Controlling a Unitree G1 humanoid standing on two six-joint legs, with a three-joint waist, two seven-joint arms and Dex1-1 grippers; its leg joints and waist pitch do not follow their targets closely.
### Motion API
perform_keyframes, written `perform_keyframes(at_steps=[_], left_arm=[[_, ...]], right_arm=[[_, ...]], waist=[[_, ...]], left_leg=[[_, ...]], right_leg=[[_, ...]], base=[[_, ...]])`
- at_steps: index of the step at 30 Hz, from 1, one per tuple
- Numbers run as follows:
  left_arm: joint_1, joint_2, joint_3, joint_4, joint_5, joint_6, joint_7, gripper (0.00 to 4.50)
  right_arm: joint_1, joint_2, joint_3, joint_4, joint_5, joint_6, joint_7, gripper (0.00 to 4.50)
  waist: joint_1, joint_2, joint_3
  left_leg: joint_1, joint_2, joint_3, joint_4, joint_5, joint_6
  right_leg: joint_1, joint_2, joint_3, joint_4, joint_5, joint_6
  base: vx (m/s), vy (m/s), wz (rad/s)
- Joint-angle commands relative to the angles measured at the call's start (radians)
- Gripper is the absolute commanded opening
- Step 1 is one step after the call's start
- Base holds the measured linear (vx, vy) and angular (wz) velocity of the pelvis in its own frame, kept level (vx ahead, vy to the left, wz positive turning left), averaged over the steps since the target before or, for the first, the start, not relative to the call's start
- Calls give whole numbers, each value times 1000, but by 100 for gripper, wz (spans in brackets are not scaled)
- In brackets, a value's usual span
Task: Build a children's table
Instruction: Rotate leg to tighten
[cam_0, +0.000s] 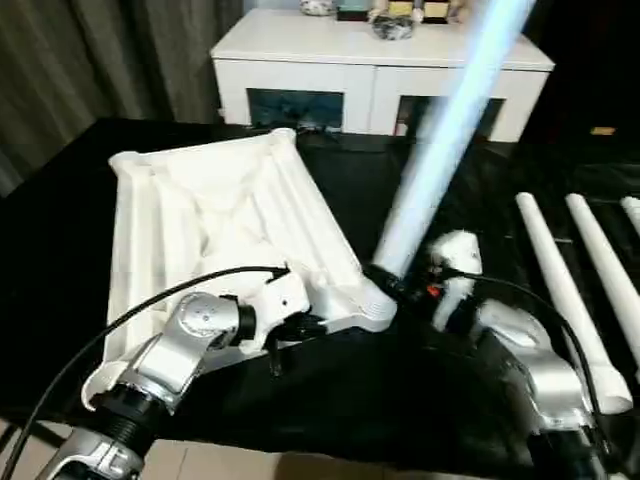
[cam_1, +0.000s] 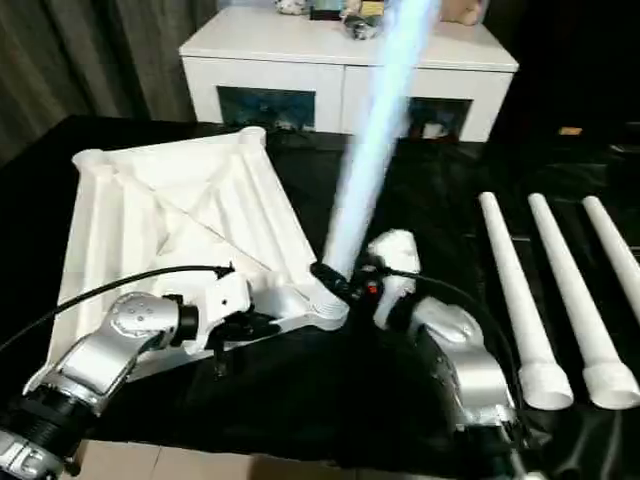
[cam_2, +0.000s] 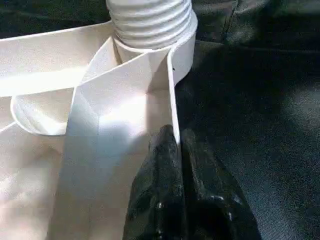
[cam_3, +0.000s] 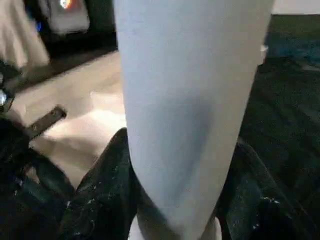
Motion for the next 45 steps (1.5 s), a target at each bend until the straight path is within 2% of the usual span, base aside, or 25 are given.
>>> perform_keyframes(at_steps=[1, 2, 3, 4, 5, 6, 8, 9, 11, 12, 13, 15, 19, 25, 28, 32, 34, 37, 40, 42, 43, 44, 45], left_arm=[[-4, -4, 6, 7, 9, 0, 22, 0], [-3, -4, 6, 6, 9, 1, 22, 0], [-1, -3, 5, 4, 9, 3, 23, 0], [-1, -3, 5, 4, 9, 3, 23, 0], [2, -4, 6, 1, 11, 5, 26, 0], [4, -4, 7, 1, 12, 5, 28, 0], [6, -4, 10, 2, 12, 5, 31, 0], [6, -4, 10, 2, 12, 5, 31, 0], [6, -5, 16, 4, 10, 7, 37, 0], [6, -3, 19, 6, 8, 8, 38, 0], [6, -2, 21, 8, 7, 9, 38, 0], [6, 0, 25, 11, 4, 10, 37, 0], [4, 2, 37, 13, -5, 14, 35, 0], [12, 15, 46, 9, -7, 4, 35, 0], [16, 28, 30, 6, 8, -5, 22, 0], [19, 42, 12, 6, 26, -8, 8, 0], [18, 47, 4, 7, 30, 6, -1, 0], [14, 50, -2, 11, 35, 30, -1, 0], [-11, 37, -8, 32, 44, 71, 15, 0], [-23, 25, -7, 42, 48, 94, 32, 0], [-37, 6, -2, 55, 51, 119, 58, 0], [-64, -45, 16, 82, 51, 169, 125, 0], [-77, -75, 29, 96, 48, 200, 164, 0]], right_arm=[[33, -22, 81, 125, -57, 123, 27, 185], [26, -31, 93, 132, -63, 131, 40, 185], [23, -39, 105, 136, -69, 133, 55, 185], [23, -39, 105, 136, -69, 133, 55, 185], [30, -54, 129, 136, -72, 143, 91, 185], [36, -57, 136, 138, -76, 142, 97, 185], [44, -58, 142, 145, -82, 137, 94, 185], [44, -58, 142, 145, -82, 137, 94, 185], [46, -47, 129, 156, -75, 138, 80, 185], [48, -42, 121, 163, -72, 139, 72, 185], [48, -38, 115, 168, -70, 139, 68, 185], [49, -34, 110, 179, -70, 133, 63, 185], [49, -27, 103, 205, -83, 114, 40, 185], [40, -7, 62, 229, -78, 94, -12, 185], [44, -14, 77, 228, -91, 86, -3, 185], [45, -12, 84, 231, -94, 79, -4, 185], [40, -6, 81, 237, -99, 72, -20, 185], [28, 2, 77, 250, -112, 63, -49, 185], [-5, 30, 57, 296, -142, 40, -150, 185], [-19, 46, 43, 316, -148, 33, -198, 185], [-37, 64, 27, 343, -155, 28, -256, 184], [-71, 99, -2, 398, -168, 19, -367, 184], [-89, 115, -13, 427, -174, 14, -424, 184]], waist=[[-4, -6, -18], [-6, -5, -17], [-11, -12, -17], [-8, -9, -18], [-8, -13, -17], [-8, -13, -17], [-6, -18, -19], [-5, -16, -21], [-6, -16, -21], [-5, -12, -21], [-7, -16, -21], [-7, -13, -20], [-9, -12, -20], [-18, -7, -20], [-19, -6, -23], [-20, -7, -24], [-21, -10, -24], [-20, -8, -24], [-27, -8, -21], [-37, -6, -18], [-37, -6, -18], [-43, 5, -16], [-52, 6, -16]], left_leg=[[18, 96, -63, -101, -434, -57], [17, 96, -64, -102, -436, -57], [10, 96, -65, -103, -436, -56], [14, 97, -64, -103, -439, -57], [16, 97, -63, -103, -447, -57], [15, 97, -65, -103, -445, -57], [16, 97, -62, -102, -433, -50], [16, 98, -62, -102, -423, -49], [14, 97, -61, -103, -416, -48], [15, 97, -61, -103, -419, -50], [15, 96, -61, -103, -429, -49], [18, 96, -63, -103, -448, -53], [19, 97, -67, -107, -479, -62], [20, 96, -74, -111, -533, -75], [19, 97, -73, -116, -518, -77], [19, 97, -66, -116, -499, -77], [19, 96, -64, -115, -487, -71], [20, 97, -63, -114, -474, -68], [21, 95, -68, -116, -518, -79], [25, 93, -76, -118, -581, -96], [25, 93, -76, -118, -581, -96], [29, 92, -85, -122, -633, -114], [29, 90, -89, -125, -664, -127]], right_leg=[[-16, -98, 63, -116, -518, -122], [-15, -97, 63, -117, -521, -121], [-12, -96, 61, -115, -520, -119], [-15, -98, 62, -117, -521, -116], [-18, -97, 63, -119, -524, -114], [-16, -99, 64, -118, -524, -114], [-18, -98, 65, -119, -512, -115], [-17, -98, 65, -117, -498, -117], [-16, -96, 64, -115, -470, -124], [-17, -96, 64, -116, -470, -124], [-17, -96, 64, -118, -486, -122], [-20, -98, 64, -123, -531, -109], [-23, -95, 62, -123, -554, -96], [-27, -96, 60, -128, -594, -81], [-22, -94, 58, -128, -535, -88], [-22, -91, 60, -124, -460, -113], [-21, -93, 61, -125, -456, -120], [-21, -94, 62, -125, -456, -124], [-25, -94, 59, -129, -525, -112], [-30, -93, 54, -134, -600, -86], [-30, -93, 54, -134, -600, -86], [-31, -90, 46, -136, -620, -73], [-27, -86, 35, -137, -604, -71]], base=[[0, 0, 0], [0, 0, 0], [0, 0, 0], [0, 0, 0], [0, 0, 0], [0, 0, 0], [0, 0, 0], [0, 0, 0], [0, 0, 0], [0, 0, 0], [0, 0, 0], [0, 0, 0], [0, 0, 0], [0, 0, 0], [0, 0, 0], [0, 0, 0], [0, 0, 0], [0, 0, 0], [0, 0, 0], [0, 0, 0], [0, 0, 0], [0, 0, 0], [-62, 36, -15]])
